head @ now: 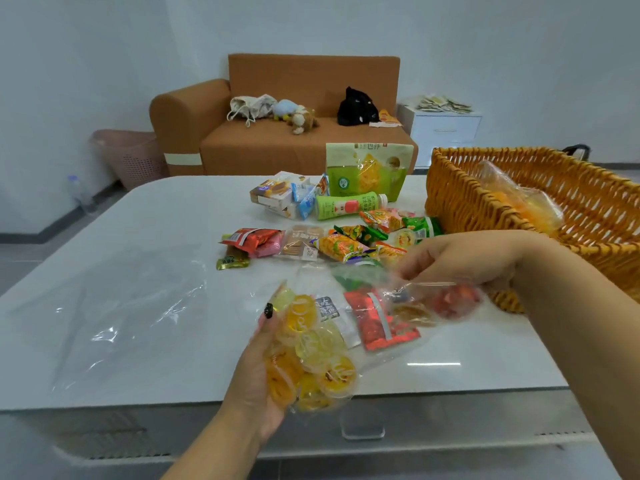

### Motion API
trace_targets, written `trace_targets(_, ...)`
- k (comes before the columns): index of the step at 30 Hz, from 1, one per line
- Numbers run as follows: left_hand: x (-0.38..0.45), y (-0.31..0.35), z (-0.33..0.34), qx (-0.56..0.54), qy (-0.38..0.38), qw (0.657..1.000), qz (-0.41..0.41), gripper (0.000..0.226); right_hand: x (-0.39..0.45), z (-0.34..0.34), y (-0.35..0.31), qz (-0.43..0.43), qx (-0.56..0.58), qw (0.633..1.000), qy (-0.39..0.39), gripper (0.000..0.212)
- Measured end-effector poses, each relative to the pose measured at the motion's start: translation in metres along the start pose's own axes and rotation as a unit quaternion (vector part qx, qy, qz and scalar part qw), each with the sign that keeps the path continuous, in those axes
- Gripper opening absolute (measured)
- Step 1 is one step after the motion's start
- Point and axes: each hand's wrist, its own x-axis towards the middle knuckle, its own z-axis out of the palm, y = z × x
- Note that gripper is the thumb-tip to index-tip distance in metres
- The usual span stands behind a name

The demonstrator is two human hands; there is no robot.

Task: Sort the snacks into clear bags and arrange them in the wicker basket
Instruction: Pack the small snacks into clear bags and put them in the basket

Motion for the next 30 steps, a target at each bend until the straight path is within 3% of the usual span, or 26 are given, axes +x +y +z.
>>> trace_targets(2,0.001,0.000,-0.001,-0.004,0.002,1.000,-0.003,0.062,-0.009,-0.012,0.008,-0.034,-0.004,0.999,-0.042,0.022)
trace_targets(10,0.002,0.004,0.001,-0.014,-0.024,1.000,-0.015,0.059,-0.033,-0.019,0.000,-0.213,0.048,0.961,-0.171,0.055)
trace_targets(13,0.005,0.002,-0.001,0.021,-0.029,0.999,-0.013,0.060,-0.030,-0.017,-0.008,-0.129,0.040,0.991,-0.018,0.040)
trace_targets(16,0.006,0.002,-0.001,0.057,-0.035,0.998,-0.011,0.071,-0.011,-0.003,-0.011,-0.047,-0.060,0.989,0.129,0.031)
trace_targets(19,0.006,0.002,0.000,0.050,-0.035,0.998,-0.006,0.082,0.011,0.010,-0.013,-0.058,-0.025,0.992,0.109,0.026)
trace_targets(23,0.009,0.001,-0.005,0.017,-0.037,0.999,-0.018,0.061,0.004,0.007,-0.015,-0.068,-0.049,0.996,-0.025,0.033)
trace_targets(25,0.009,0.001,-0.006,0.010,-0.041,0.999,-0.016,0.059,-0.002,0.003,-0.015,-0.056,-0.074,0.995,-0.039,0.039)
trace_targets(28,0.009,0.002,-0.006,0.027,-0.053,0.998,-0.004,0.075,-0.003,0.008,-0.019,-0.024,-0.163,0.986,-0.041,0.043)
trace_targets(30,0.010,0.002,-0.004,0.056,-0.076,0.996,-0.004,0.081,0.008,0.017,-0.020,-0.021,-0.218,0.976,0.002,0.052)
